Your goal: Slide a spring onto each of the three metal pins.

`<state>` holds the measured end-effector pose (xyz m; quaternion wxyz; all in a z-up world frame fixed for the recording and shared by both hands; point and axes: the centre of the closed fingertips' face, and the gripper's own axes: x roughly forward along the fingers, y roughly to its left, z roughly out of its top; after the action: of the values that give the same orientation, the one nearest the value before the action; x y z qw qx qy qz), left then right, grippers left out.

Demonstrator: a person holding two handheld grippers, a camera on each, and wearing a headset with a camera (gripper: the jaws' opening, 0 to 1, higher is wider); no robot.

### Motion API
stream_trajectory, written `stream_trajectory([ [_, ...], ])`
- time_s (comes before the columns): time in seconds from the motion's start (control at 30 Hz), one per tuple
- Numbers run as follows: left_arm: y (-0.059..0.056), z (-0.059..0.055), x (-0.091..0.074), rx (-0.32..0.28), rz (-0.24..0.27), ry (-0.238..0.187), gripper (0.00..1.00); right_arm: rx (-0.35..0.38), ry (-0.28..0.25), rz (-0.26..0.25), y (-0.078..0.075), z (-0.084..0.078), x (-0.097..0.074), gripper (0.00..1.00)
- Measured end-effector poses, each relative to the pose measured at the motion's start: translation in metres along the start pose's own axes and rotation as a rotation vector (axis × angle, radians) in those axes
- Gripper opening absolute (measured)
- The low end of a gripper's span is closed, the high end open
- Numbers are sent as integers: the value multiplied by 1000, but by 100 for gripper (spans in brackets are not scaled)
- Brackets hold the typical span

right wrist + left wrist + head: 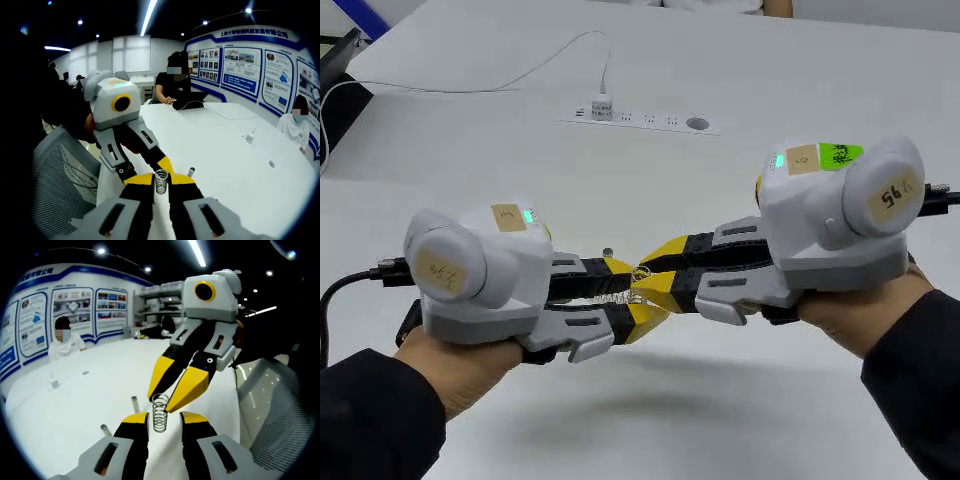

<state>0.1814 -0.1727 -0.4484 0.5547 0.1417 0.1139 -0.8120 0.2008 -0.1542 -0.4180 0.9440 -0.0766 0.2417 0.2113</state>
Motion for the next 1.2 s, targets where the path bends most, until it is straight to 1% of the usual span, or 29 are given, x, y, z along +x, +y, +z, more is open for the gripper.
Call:
stream_trajectory([
  [0.2,6,-2,-7,-33,19,-17,34,8,-3,-33,-12,1,-7,11],
  [0.37,9,-6,-13,-52,33,-18,39,12,-6,-64,-23,3,-14,11],
  [0.5,12,-10,-17,-58,45,-13,43,14,-8,-97,-36,4,-20,11],
  [0.6,17,-15,-21,-58,58,-3,45,16,-9,-122,-44,6,-24,11],
  [0.63,19,-17,-22,-62,63,-2,45,13,-7,-139,-48,6,-25,11],
  [0.73,23,-18,-26,-66,80,0,46,27,-13,-166,-58,5,-28,11],
  [0.87,26,-19,-28,-74,93,-1,47,52,-12,-206,-72,1,-28,11],
  [0.97,28,-20,-29,-80,100,0,49,56,-3,-229,-79,-3,-27,11],
  [1.03,28,-20,-29,-82,104,0,50,52,13,-233,-82,-8,-23,11],
  [1.2,28,-21,-29,-86,106,3,50,49,33,-240,-88,-18,-17,11],
])
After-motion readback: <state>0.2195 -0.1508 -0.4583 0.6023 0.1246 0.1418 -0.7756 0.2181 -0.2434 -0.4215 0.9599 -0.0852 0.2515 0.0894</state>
